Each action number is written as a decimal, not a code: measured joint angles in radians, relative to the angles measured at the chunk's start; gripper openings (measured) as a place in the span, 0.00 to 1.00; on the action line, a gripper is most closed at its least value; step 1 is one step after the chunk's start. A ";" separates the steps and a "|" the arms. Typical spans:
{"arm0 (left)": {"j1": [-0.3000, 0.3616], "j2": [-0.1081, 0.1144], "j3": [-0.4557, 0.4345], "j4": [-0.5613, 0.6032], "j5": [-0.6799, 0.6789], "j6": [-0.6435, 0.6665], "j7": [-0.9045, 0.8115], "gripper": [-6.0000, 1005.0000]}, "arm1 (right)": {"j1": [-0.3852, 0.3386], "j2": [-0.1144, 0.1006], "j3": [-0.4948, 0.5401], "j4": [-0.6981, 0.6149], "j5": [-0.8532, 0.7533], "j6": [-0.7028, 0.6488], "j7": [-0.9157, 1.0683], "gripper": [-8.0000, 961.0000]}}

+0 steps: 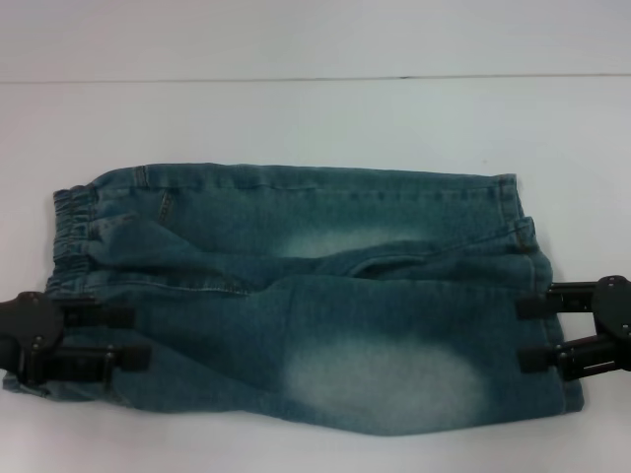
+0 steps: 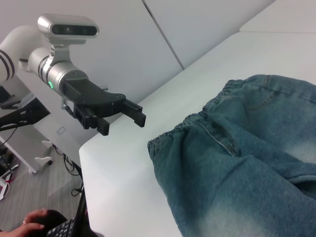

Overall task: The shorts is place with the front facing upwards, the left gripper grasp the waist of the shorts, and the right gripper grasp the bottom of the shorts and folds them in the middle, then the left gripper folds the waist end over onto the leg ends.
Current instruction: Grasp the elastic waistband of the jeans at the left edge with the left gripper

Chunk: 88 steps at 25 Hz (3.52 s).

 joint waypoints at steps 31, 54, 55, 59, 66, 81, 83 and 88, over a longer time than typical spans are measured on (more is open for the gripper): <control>-0.007 0.029 -0.121 0.138 0.437 -0.140 -0.129 0.81 | 0.023 0.009 0.000 0.004 0.000 0.022 -0.005 0.99; -0.040 0.023 -0.041 0.097 0.495 -0.240 -0.195 0.81 | 0.023 0.014 0.003 0.004 0.004 0.022 -0.011 0.99; -0.041 0.023 -0.040 0.090 0.495 -0.244 -0.195 0.81 | 0.023 0.014 0.003 0.004 0.004 0.022 -0.012 0.99; -0.046 0.023 -0.033 0.062 0.497 -0.262 -0.195 0.81 | 0.023 0.014 0.003 0.004 0.006 0.022 -0.012 0.99; -0.051 0.023 -0.035 0.035 0.514 -0.274 -0.198 0.79 | 0.022 0.018 0.006 0.005 0.006 0.022 -0.014 0.98; -0.060 0.020 -0.033 0.032 0.501 -0.247 -0.186 0.38 | 0.018 0.020 0.009 0.005 0.006 0.032 -0.023 0.99; -0.062 0.020 -0.033 0.032 0.500 -0.243 -0.186 0.28 | 0.018 0.020 0.009 0.005 0.006 0.038 -0.023 0.98; -0.069 0.020 -0.035 0.031 0.494 -0.221 -0.184 0.13 | 0.019 0.020 0.009 0.005 0.005 0.040 -0.023 0.98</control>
